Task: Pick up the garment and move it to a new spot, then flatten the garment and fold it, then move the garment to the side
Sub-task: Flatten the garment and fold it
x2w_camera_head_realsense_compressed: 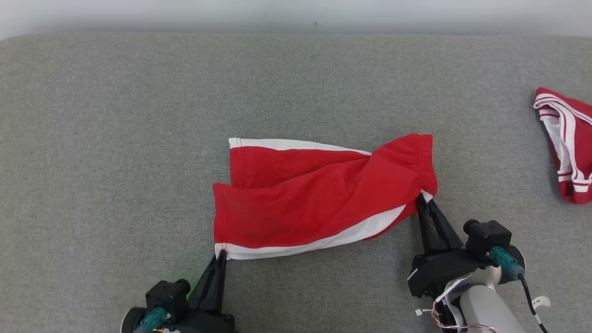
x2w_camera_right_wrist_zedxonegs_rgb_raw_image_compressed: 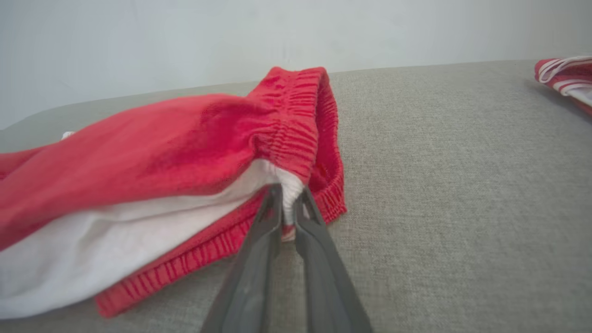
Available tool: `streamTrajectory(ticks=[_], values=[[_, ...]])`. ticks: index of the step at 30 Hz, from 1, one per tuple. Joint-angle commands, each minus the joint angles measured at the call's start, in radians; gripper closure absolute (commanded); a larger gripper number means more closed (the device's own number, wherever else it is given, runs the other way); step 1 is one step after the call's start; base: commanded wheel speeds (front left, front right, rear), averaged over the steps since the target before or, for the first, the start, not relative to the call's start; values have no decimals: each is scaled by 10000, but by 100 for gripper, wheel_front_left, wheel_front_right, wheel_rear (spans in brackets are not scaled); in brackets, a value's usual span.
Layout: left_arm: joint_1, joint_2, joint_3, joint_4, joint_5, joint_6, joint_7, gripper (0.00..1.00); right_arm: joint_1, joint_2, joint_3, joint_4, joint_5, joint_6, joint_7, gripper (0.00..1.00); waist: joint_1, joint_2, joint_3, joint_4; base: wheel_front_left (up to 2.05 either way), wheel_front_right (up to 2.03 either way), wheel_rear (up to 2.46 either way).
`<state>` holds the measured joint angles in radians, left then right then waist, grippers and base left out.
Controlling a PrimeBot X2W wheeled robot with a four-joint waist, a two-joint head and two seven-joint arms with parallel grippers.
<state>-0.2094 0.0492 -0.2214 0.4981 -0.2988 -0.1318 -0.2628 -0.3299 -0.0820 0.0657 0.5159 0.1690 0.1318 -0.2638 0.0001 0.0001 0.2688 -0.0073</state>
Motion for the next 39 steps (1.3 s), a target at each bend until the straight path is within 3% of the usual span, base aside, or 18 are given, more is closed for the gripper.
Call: streamTrajectory(ticks=[1, 9, 12, 19, 24, 27, 33, 39], values=[[-113, 28, 73, -88, 60, 29, -23, 100, -50, -1, 55, 2, 141, -29, 3, 100, -1, -1, 70, 62, 0, 0, 0], [-297, 27, 885, -1555, 663, 25, -25, 100, 159, -314, 324, -1535, 952, -29, 3, 100, -1, -1, -512, 16, 0, 0, 0], [-594, 306, 1226, -2273, 968, 24, -25, 100, 6, -486, 642, -2223, 1474, -29, 3, 100, -1, -1, -1025, -58, 0, 0, 0], [-1854, 1867, 1848, -3892, 1420, 26, -25, 100, -828, -1367, 1435, -3641, 2982, -29, 113, 100, -1, -1, -1810, -163, 0, 0, 0], [-3050, 3053, 1924, -3801, 1589, 30, 13, 100, -1733, -1930, 1656, -4062, 3538, -32, 803, 100, -1, -1, -1480, -170, 0, 0, 0], [-3952, 3516, 1847, -3251, 1586, 33, 382, 100, -2525, -2085, 1930, -3806, 3470, -33, 1249, 100, -1, -1, -894, -154, 0, 0, 0], [-6209, 3652, 1095, -1575, 1888, 28, 763, 100, -5027, -2166, 2428, -2147, 3018, -32, 1569, 100, -1, -1, 666, -68, 0, 0, 0], [-8544, 3849, 651, -133, 2641, 240, 440, 100, -7731, -2001, 1672, 166, 2488, -43, 858, 100, -1, -1, 1601, -68, 0, 0, 0]])
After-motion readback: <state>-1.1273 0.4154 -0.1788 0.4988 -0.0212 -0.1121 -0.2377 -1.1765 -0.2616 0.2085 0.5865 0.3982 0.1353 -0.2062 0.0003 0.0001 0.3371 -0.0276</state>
